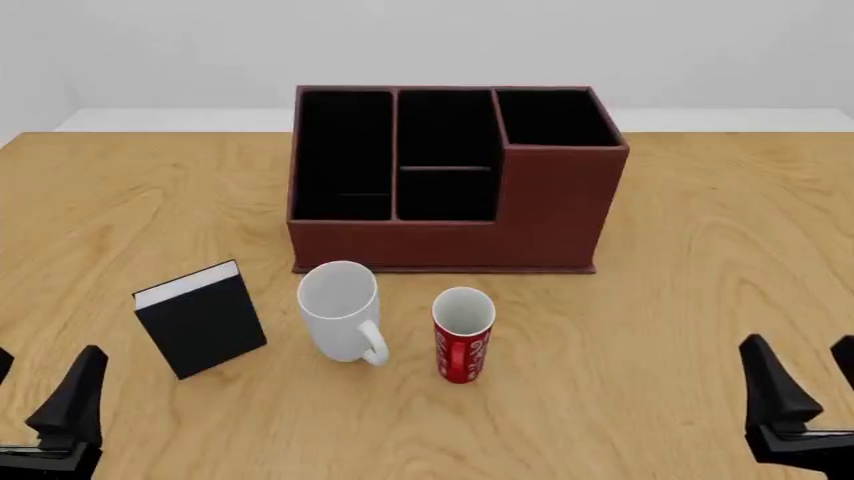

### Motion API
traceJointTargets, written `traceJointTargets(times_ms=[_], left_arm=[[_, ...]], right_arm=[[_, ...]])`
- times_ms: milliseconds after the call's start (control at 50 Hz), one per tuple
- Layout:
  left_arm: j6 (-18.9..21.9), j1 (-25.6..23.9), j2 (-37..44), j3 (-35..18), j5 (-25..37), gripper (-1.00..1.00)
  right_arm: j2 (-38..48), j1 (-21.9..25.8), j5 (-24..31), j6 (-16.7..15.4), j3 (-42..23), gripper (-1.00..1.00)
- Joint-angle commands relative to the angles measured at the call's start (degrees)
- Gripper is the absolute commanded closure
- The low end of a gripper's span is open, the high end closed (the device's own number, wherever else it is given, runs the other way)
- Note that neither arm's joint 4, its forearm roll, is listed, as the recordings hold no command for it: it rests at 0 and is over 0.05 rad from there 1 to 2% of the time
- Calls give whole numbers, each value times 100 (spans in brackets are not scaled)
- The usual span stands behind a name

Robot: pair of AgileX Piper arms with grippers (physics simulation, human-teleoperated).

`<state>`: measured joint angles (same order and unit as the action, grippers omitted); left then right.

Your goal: Pick up the white mug and place it to the right of the caddy.

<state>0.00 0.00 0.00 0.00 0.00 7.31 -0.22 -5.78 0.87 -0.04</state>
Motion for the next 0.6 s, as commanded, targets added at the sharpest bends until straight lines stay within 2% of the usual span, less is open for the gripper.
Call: traceJointTargets(times_ms=[20,160,360,600], left_arm=[[0,0,0,0,0,-100],[0,0,0,0,0,-100],[0,0,0,0,0,-100],[0,0,0,0,0,-100]], right_arm=[[260,72,-308,-6,-2,-100],[296,120,-382,-29,-12,-100],[-107,272,333,-125,-617,-100],[183,416,273,-423,-926,-100]])
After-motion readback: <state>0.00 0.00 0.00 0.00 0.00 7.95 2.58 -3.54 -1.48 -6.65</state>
